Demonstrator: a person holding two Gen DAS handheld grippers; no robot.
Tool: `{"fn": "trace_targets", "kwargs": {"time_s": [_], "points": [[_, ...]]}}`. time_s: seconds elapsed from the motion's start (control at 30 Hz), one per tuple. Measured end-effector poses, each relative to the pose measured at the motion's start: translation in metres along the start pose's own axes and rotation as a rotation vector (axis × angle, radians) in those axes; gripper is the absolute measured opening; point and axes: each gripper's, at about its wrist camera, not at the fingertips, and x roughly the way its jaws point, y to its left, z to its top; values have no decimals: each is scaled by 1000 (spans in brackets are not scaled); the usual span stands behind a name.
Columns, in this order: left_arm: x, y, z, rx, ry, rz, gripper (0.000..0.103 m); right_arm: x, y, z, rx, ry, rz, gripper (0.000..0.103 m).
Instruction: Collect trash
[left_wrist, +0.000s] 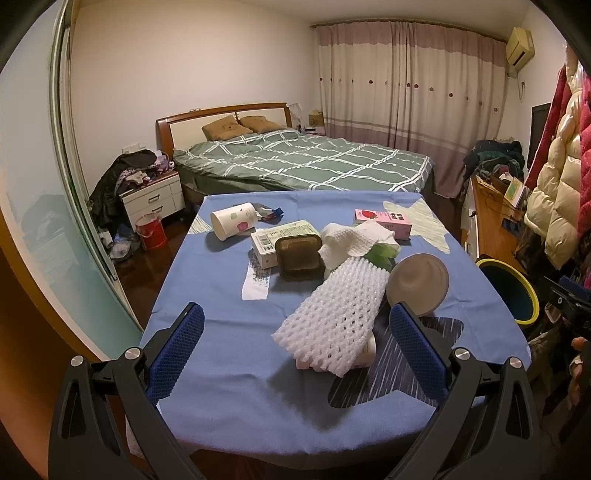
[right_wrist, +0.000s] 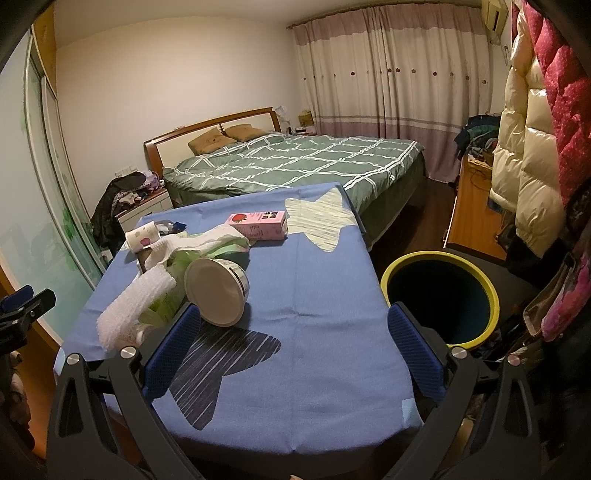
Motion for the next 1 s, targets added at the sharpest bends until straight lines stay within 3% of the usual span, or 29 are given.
{"fn": "trace_targets", "kwargs": {"time_s": [0.43,0.83,0.93,1.0], "points": [[38,9,9,-29,39,2,99,48,6,17,-15,59,57,97],[68,38,19,-50,41,57,99,123,71,55,-113,108,152,96],[71,48,19,-60,38,68,99,140,94,64,-149,122,189,89],[75,53,19,-65,39,75,99,151,107,67,-170,147,224,78]]}}
